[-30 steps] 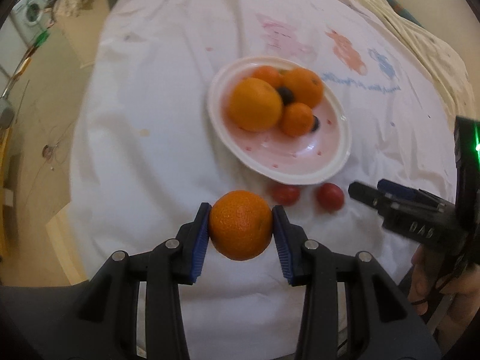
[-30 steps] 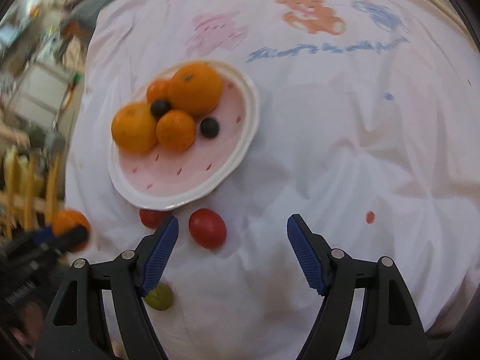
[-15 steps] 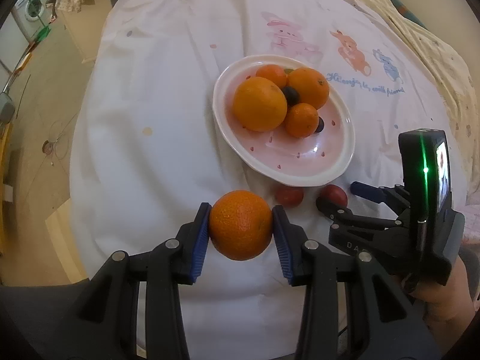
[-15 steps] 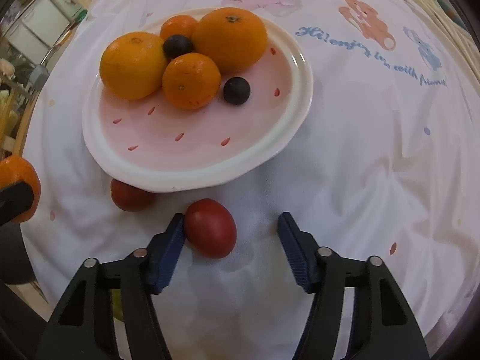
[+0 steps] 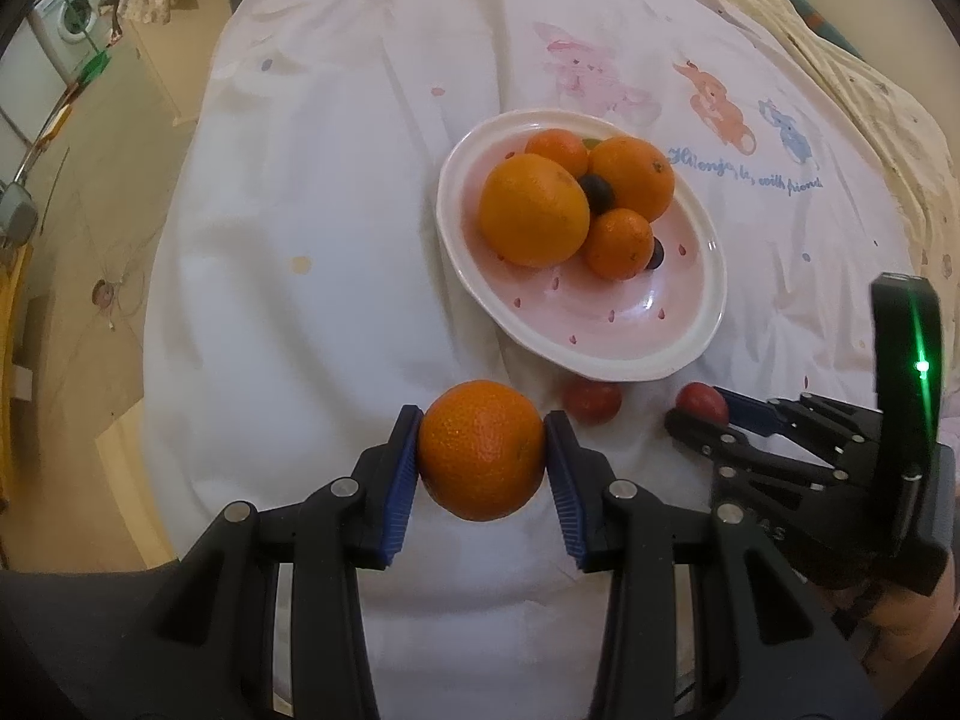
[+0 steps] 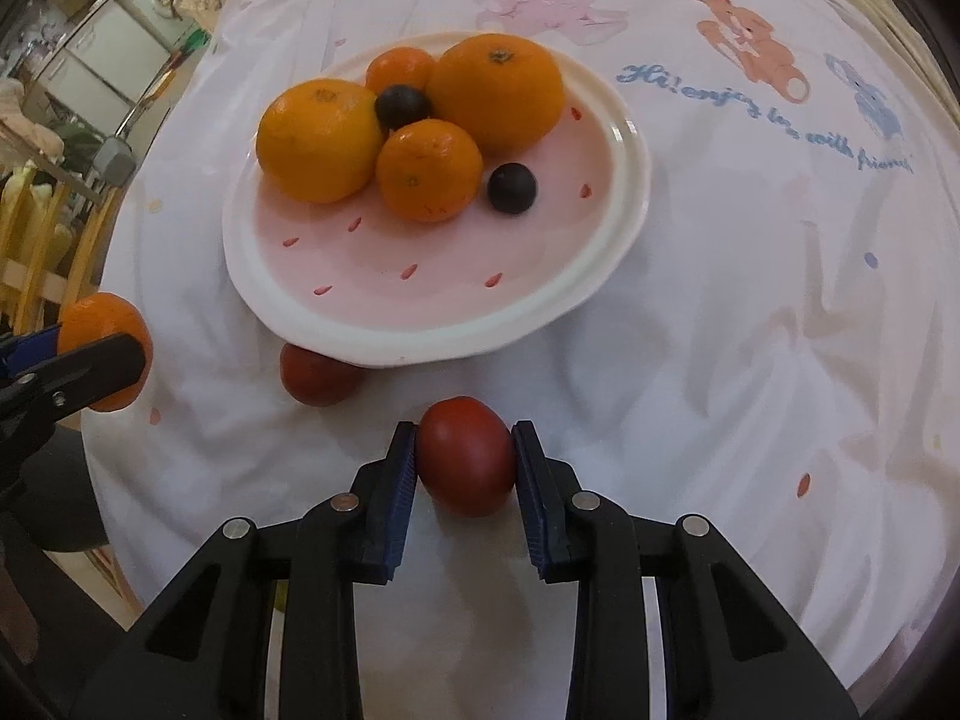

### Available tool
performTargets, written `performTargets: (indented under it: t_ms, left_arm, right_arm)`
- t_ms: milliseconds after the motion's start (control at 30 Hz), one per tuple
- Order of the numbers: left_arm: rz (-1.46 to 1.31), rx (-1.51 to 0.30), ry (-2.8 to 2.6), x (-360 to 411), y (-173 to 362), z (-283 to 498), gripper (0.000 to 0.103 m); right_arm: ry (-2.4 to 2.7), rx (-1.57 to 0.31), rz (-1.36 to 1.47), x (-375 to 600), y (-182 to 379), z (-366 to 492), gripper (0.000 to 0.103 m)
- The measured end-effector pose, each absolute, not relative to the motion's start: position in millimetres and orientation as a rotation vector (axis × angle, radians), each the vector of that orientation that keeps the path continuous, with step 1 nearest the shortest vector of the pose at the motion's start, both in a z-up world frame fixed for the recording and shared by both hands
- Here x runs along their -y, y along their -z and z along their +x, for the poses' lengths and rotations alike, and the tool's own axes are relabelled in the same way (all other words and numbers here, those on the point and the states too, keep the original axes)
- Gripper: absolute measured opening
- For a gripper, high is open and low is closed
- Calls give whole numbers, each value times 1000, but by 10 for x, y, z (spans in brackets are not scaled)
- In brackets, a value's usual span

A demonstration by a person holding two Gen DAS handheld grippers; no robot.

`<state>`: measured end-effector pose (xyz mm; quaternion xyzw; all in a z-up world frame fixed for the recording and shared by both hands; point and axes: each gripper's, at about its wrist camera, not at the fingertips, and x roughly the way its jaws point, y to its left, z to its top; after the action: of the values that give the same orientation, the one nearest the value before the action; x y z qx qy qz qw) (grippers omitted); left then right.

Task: Organize fruits
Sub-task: 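Lift the tangerine with the left tool while the right tool grasps a red tomato, then lower the red tomato onto the plate with the right tool while the left carries the tangerine over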

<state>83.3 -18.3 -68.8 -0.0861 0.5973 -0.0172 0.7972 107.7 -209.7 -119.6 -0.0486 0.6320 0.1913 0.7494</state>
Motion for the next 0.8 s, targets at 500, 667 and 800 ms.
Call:
performTargets:
  t_ms: [500, 667, 800]
  left_arm:
    - [-165, -1242, -1, 179, 606, 843, 36]
    - [-176, -1186, 7, 156, 276, 849, 36]
    - [-189, -1153, 21, 120, 28, 948, 36]
  right_arm:
    - [-329, -1291, 57, 2743, 696, 991, 33]
    - [-335, -1207, 94, 2733, 369, 1070, 33]
    - [-351, -1140, 117, 2763, 113, 1166, 33]
